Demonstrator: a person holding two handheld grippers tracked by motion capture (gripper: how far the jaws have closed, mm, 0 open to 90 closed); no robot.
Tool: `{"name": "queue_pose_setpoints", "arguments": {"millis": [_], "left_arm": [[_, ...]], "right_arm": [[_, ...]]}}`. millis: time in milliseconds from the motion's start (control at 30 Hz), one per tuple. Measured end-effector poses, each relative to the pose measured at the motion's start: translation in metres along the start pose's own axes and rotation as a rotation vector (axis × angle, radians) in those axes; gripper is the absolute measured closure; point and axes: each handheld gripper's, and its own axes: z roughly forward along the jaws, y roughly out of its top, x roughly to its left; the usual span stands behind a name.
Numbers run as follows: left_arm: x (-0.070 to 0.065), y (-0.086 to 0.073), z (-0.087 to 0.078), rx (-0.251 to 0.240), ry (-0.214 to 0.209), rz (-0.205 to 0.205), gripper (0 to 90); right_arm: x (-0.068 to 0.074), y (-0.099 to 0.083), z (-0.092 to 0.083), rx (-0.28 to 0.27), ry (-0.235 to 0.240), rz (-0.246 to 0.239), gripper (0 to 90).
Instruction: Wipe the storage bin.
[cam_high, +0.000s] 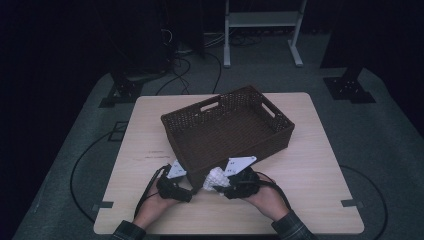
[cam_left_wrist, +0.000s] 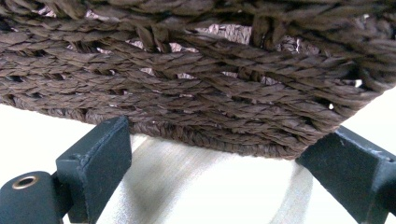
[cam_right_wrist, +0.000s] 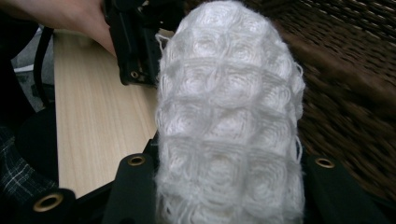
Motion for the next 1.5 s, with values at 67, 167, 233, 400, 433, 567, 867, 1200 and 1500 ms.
{"name": "queue_pose_setpoints", "arguments": {"millis": [67, 167, 233, 400, 433, 567, 867, 1200, 1500], "left_arm": [[0.000, 0.000, 0.000, 0.001, -0.001, 0.001, 7.5], [0.000, 0.000, 0.000, 0.004, -0.003, 0.003, 6.6], [0.000, 0.000, 0.001, 0.006, -0.003, 0.004, 5.6], [0.000, 0.001, 0.002, 0.013, -0.002, -0.002, 2.4], [-0.001, 0.001, 0.002, 0.011, -0.002, -0.004, 2.2], [-0.001, 0.001, 0.002, 0.012, -0.002, -0.004, 2.3], [0.000, 0.001, 0.001, 0.010, 0.001, -0.004, 3.1], [0.000, 0.000, -0.007, 0.033, -0.013, 0.043, 5.1], [-0.001, -0.001, -0.025, 0.015, -0.030, 0.070, 2.6]], "right_arm": [[-0.003, -0.006, -0.007, -0.003, -0.011, 0.021, 54.6], [-0.008, -0.016, -0.016, -0.006, -0.035, 0.046, 54.6], [-0.012, -0.023, -0.023, -0.006, -0.055, 0.061, 54.6], [-0.021, -0.042, -0.041, -0.005, -0.108, 0.103, 54.6], [-0.024, -0.046, -0.045, -0.006, -0.121, 0.114, 54.6], [-0.032, -0.069, -0.062, 0.000, -0.177, 0.175, 54.6], [-0.041, -0.122, -0.096, 0.030, -0.300, 0.294, 54.4], [-0.045, -0.166, -0.119, 0.064, -0.403, 0.393, 54.2], [-0.052, -0.189, -0.130, 0.074, -0.446, 0.470, 54.1]]}}
